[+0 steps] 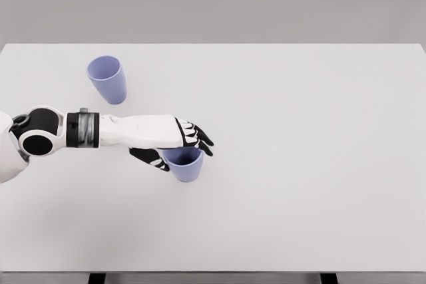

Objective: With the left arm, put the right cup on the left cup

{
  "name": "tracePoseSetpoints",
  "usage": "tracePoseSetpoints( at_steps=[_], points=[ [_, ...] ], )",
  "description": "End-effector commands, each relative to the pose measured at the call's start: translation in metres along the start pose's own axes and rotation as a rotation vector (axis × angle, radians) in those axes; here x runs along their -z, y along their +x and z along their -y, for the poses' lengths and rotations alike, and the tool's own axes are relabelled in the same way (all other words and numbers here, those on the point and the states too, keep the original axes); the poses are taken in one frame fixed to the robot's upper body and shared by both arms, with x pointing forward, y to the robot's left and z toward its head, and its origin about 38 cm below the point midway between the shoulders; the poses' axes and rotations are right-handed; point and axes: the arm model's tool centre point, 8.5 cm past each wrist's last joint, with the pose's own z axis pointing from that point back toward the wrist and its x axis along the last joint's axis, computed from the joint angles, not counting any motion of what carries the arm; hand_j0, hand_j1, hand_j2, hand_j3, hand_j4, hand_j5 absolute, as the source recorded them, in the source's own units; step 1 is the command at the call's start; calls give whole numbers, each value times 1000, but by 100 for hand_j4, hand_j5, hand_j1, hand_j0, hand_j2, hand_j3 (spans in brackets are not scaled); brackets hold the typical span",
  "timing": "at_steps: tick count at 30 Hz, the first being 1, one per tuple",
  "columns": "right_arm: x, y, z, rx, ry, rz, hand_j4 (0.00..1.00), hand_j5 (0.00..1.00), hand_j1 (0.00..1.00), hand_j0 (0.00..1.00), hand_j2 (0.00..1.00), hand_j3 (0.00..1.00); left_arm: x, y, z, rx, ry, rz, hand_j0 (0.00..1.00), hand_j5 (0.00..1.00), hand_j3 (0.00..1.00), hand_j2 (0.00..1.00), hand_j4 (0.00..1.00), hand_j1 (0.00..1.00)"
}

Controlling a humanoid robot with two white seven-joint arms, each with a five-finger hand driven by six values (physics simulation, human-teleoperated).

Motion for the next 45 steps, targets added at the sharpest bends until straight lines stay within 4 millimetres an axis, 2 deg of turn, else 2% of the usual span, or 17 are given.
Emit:
tracePoseSetpoints(
  at_steps=[1, 3, 8, 14, 19, 23, 31, 41, 45],
  points=[
    [0, 0, 0, -1, 1, 0, 100, 100, 100, 100, 100, 100, 0, -1, 2, 15, -13, -4, 64, 64, 64, 64, 64, 64],
    [0, 0, 0, 0, 1, -1, 100, 100, 100, 100, 100, 100, -1, 0, 2, 7, -4, -3, 63, 63, 63, 63, 63, 63],
    [0, 0, 0, -1, 1, 0, 100, 100, 100, 100, 100, 100, -3, 4, -12, 15, 29, 12, 50, 50, 50, 50, 50, 50],
    [0, 0, 0, 0, 1, -1, 100, 100, 100, 100, 100, 100, -18, 1, -27, 35, 58, -15, 50, 50, 50, 50, 50, 50],
    [0, 0, 0, 0, 1, -1, 100, 100, 100, 100, 100, 100, -39, -2, -55, 64, 84, -44, 50, 50, 50, 50, 50, 50],
    [0, 0, 0, -1, 1, 0, 100, 100, 100, 100, 100, 100, -52, -3, -67, 64, 101, -61, 50, 50, 50, 50, 50, 50],
    [0, 0, 0, -1, 1, 0, 100, 100, 100, 100, 100, 100, -84, -5, -104, 64, 159, -97, 50, 50, 50, 50, 50, 50],
    [0, 0, 0, -1, 1, 0, 100, 100, 100, 100, 100, 100, -119, -36, -125, 40, 211, -224, 51, 51, 51, 51, 51, 51],
    [0, 0, 0, -1, 1, 0, 100, 100, 100, 100, 100, 100, -129, -38, -142, 50, 242, -241, 51, 51, 51, 51, 51, 51]
  ],
)
